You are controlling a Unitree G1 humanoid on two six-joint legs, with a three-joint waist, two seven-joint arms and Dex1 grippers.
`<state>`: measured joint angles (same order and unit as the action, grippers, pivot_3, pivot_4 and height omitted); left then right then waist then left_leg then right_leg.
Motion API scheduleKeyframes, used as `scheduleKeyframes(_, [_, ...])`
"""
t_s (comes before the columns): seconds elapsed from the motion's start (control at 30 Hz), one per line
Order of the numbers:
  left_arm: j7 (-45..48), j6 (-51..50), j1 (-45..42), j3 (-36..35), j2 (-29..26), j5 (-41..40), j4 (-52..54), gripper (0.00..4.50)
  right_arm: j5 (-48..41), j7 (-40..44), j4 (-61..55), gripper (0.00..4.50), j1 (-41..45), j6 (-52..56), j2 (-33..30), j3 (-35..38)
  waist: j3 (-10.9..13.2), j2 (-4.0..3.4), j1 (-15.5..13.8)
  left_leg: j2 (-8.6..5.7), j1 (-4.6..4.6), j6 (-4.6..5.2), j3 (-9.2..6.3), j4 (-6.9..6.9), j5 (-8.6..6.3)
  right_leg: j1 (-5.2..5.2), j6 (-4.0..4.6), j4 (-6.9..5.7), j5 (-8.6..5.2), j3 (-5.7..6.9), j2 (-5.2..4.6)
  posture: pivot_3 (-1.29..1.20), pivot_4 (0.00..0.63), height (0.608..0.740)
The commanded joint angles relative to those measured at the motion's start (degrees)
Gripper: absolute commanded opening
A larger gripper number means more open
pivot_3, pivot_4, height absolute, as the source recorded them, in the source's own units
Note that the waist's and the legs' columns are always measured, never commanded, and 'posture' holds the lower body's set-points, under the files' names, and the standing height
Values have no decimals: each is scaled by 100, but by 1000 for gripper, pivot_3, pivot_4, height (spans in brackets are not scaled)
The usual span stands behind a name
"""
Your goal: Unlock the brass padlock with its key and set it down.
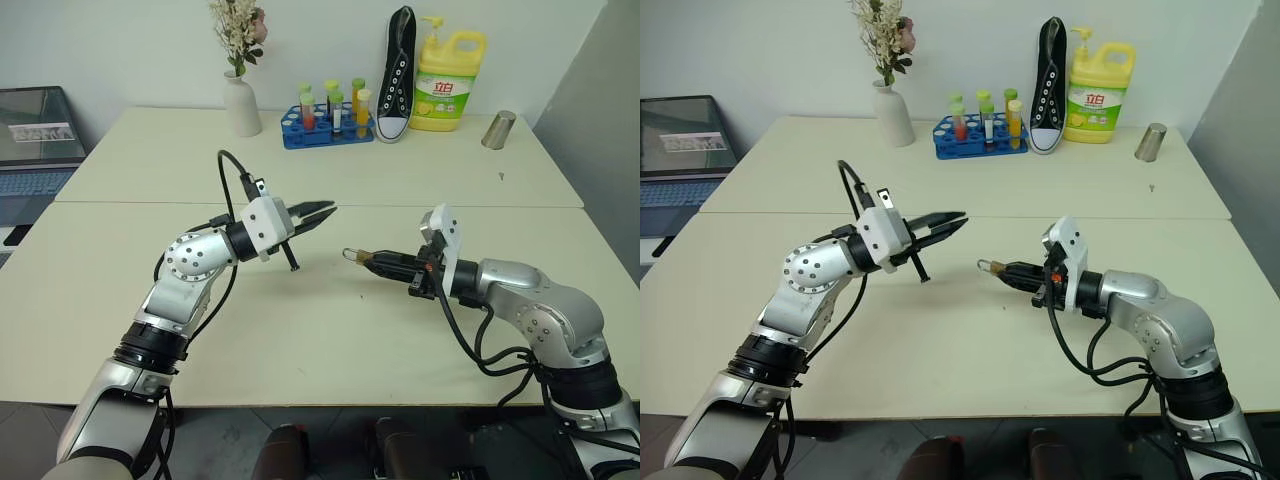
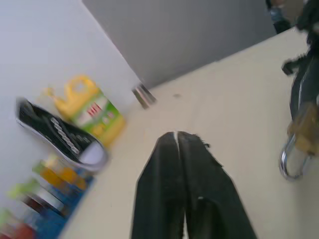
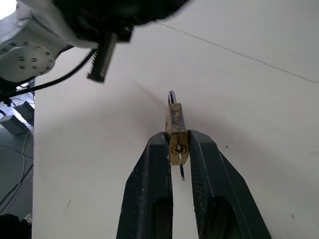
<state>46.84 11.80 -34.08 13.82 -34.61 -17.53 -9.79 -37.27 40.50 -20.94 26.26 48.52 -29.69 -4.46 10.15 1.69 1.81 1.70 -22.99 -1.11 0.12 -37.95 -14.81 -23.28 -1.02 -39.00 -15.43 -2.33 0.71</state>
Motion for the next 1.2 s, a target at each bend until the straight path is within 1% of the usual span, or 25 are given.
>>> scheduleKeyframes(0.03, [547, -631, 47, -2, 141, -278, 162, 0, -178, 173, -370, 145, 46, -105, -67, 152, 0, 0, -1, 1, 0, 0, -1, 0, 0, 0, 0, 0, 0, -1, 0, 0, 150, 740])
scheduleKeyframes(0.1, [779, -1105, 59, -3, 250, -411, 267, 0, -181, 202, -425, 145, 50, -99, -101, 151, 0, 0, -2, 1, 0, 0, -1, 0, 0, 0, 1, 0, 0, -1, 0, 0, 150, 740])
scheduleKeyframes(0.23, [951, -1751, 51, -163, 424, -577, 428, 0, -179, 213, -478, 145, 44, -103, -128, 150, 0, 0, -7, 0, 0, 0, -2, -1, 0, 0, 1, 0, 0, -3, 0, 0, 150, 740])
scheduleKeyframes(0.47, [1254, -2423, 217, -336, 398, -709, 740, 0, -171, 197, -509, 145, 2, -99, -129, 153, 0, 0, -5, 0, 0, 0, -2, -1, 0, 0, 1, 0, 0, -9, 0, 0, 150, 740])
scheduleKeyframes(0.63, [1342, -2924, 447, -433, 344, -865, 1223, 0, -52, 225, -378, 145, -4, -172, -151, 106, 0, 0, -8, 0, -1, 0, -4, -1, 0, 0, 1, 1, 0, -11, -1, 0, 150, 740])
scheduleKeyframes(1.1, [1396, -3084, 589, -587, 350, -787, 1535, 0, 74, 292, -200, 145, -12, -263, -185, 44, 0, 0, -12, 0, 0, 0, -3, -1, 0, 0, 0, 1, -1, -12, -1, 0, 150, 740])
scheduleKeyframes(1.2, [1276, -2690, 617, -554, 327, -394, 1300, 0, -8, 361, -248, 145, -34, -206, -198, 50, 0, 0, -12, 0, 0, 0, -2, 0, 0, 0, 0, 1, 0, -12, -1, 0, 150, 740])
